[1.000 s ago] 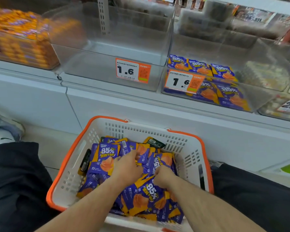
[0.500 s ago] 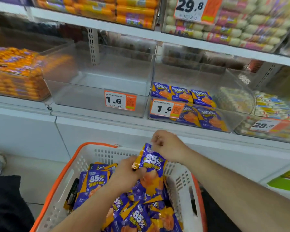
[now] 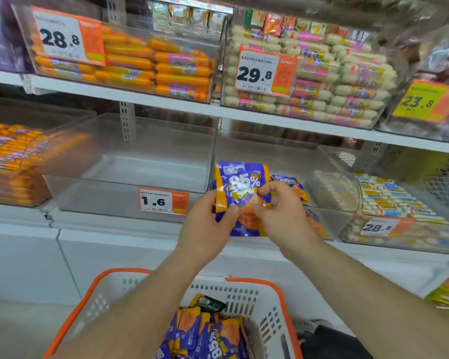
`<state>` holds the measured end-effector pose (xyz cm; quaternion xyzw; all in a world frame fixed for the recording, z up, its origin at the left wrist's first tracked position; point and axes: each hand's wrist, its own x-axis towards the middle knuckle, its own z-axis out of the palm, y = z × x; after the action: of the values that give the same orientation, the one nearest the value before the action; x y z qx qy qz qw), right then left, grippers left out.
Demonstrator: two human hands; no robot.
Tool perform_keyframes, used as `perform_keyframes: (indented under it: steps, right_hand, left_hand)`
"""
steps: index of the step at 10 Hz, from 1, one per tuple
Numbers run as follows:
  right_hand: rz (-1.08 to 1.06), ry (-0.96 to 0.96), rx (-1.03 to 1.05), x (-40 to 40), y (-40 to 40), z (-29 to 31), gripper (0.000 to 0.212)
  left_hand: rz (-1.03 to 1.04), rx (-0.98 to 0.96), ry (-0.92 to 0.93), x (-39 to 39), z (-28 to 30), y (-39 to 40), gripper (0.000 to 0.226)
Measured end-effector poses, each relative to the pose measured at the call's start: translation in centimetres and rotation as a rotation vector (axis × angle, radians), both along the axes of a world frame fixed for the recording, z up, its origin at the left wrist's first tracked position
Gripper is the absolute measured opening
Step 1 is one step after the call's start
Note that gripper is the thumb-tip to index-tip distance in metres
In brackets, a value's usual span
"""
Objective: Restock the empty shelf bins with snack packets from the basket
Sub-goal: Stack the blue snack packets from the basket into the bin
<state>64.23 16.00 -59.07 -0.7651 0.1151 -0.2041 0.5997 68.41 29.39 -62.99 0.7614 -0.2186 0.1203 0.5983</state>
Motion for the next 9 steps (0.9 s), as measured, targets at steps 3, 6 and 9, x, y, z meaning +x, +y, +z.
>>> perform_keyframes:
  steps: [3, 6, 9]
  right_hand:
    - [-0.22, 0.306, -0.11, 8.6, -9.0, 3.3, 0.026]
    - [-0.006, 0.832, -0.809, 11.8, -9.9, 0.2, 0.019]
    - [0.177, 1.062, -1.205, 10.5, -7.4, 1.5, 0.026]
  left_hand:
    - [0.308, 0.987, -0.406, 5.5, -2.9, -0.6, 0.074]
    - [0.411, 0.871, -0.503, 5.7, -3.8, -1.1, 0.067]
    - [0.429, 0.862, -0.523, 5.9, -4.0, -1.2, 0.069]
